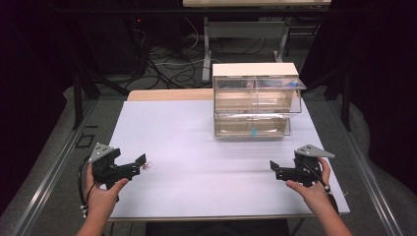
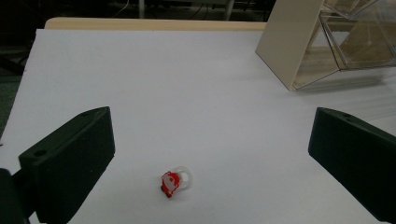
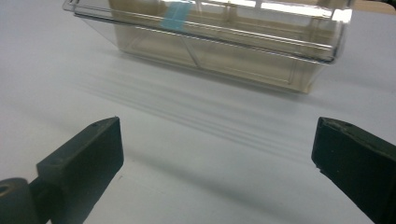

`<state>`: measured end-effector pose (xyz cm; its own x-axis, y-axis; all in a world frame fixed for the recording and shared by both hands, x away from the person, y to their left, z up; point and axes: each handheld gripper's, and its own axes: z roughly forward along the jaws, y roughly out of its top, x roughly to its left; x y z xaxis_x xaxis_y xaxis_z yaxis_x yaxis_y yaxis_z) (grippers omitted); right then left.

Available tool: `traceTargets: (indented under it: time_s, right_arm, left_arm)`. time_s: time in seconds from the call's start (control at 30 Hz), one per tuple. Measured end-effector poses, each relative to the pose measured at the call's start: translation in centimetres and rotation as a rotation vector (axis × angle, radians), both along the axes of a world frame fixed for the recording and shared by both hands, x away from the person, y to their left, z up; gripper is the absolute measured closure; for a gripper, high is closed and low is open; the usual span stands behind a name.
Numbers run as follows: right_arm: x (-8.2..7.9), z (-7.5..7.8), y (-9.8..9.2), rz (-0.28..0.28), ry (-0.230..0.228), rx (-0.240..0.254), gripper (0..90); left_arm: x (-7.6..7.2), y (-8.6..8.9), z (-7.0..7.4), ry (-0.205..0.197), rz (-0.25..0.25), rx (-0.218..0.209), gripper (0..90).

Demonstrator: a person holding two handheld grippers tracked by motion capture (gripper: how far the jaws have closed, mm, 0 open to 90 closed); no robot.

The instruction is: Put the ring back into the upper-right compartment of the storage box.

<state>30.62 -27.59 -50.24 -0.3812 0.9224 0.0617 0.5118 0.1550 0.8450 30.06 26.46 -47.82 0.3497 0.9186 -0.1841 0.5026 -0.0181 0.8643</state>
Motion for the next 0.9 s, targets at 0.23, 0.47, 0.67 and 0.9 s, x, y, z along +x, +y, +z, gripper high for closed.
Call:
traceTargets:
  time_s: [0.23,0.47,0.67,0.9]
  right_arm:
    - [0.5,0.4,2.1,0.060,0.009,-0.001,2.9]
    - [1.2,1.0,4.3,0.124,0.033,0.000,10.5]
    - [2.2,1.4,5.8,0.160,0.046,0.019,14.6]
    - [3.1,1.7,7.9,0.217,0.052,0.001,15.1]
  left_arm:
    - [-0.1,0.1,0.0,-0.010,0.004,-0.020,0.5]
    - [-0.2,0.0,0.1,-0.022,0.001,-0.018,0.7]
    - [-0.3,0.0,0.1,-0.020,0.004,-0.014,0.8]
    - [-0.4,0.3,-0.1,-0.014,0.013,-0.017,0.8]
